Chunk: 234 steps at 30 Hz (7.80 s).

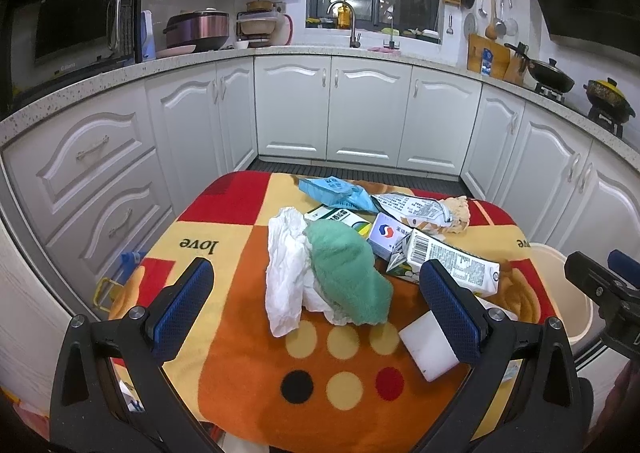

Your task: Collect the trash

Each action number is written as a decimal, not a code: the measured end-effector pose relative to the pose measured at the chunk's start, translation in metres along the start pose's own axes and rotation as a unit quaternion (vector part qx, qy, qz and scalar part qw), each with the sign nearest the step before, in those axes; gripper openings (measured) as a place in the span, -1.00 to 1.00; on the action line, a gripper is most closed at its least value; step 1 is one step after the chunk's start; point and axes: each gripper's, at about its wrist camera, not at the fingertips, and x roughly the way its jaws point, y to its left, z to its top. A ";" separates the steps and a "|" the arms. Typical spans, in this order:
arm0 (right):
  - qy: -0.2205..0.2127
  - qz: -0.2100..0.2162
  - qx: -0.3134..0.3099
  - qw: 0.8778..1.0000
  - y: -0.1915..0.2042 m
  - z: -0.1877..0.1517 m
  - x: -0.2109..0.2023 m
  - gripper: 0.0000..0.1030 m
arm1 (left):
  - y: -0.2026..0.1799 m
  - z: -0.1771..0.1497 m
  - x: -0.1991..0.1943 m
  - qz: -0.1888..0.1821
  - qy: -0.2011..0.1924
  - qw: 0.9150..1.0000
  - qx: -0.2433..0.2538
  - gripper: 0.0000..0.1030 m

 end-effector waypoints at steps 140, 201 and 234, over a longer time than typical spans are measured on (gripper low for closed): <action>0.101 0.221 -0.029 0.970 -0.030 0.026 0.073 -0.17 | -0.030 0.046 0.077 -0.168 0.175 0.970 0.018 -0.24; 0.101 -0.073 0.099 0.987 -0.246 -0.020 0.063 0.36 | -0.282 0.013 0.087 -0.218 0.172 0.951 0.139 0.10; 0.125 0.112 0.012 0.986 -0.075 -0.015 0.043 0.60 | -0.021 0.012 0.064 -0.089 0.178 0.980 0.021 0.10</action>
